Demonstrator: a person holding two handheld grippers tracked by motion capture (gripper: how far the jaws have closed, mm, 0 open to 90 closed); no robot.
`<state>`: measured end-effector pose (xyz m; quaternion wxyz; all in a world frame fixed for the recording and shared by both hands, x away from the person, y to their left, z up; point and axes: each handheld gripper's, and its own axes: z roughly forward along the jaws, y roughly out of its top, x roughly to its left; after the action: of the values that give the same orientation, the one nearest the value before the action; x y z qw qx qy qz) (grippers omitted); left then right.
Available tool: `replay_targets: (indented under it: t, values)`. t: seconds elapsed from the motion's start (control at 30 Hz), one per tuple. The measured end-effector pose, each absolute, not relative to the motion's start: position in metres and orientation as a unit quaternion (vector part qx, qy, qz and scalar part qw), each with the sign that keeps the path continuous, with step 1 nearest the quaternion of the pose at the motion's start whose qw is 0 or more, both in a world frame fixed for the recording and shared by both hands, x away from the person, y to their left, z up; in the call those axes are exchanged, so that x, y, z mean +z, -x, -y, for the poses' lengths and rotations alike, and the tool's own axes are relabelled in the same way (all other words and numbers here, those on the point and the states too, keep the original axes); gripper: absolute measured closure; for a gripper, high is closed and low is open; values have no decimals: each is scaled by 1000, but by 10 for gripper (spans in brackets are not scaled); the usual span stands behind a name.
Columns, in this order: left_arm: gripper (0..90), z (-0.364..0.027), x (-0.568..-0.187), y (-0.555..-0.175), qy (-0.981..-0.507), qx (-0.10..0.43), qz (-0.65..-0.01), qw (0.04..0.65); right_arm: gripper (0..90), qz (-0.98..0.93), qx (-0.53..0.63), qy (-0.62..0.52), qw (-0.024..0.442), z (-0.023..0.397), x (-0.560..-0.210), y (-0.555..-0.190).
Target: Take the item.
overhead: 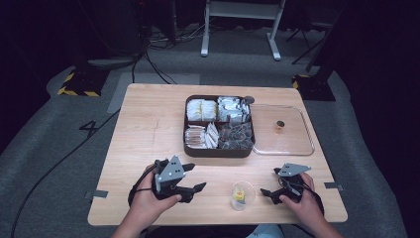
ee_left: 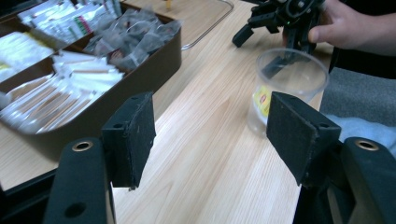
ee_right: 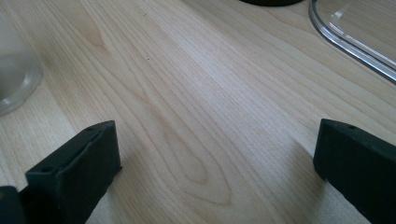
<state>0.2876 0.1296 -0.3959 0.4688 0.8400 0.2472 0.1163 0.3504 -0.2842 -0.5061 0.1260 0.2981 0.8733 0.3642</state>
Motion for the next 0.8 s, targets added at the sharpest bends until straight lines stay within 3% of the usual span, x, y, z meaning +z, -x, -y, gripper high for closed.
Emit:
replay_targets:
  t: [0.8]
  values:
    - [320, -215, -449, -297, -846, 128, -373, 360, 6, -873, 364, -298, 126, 284, -506, -350]
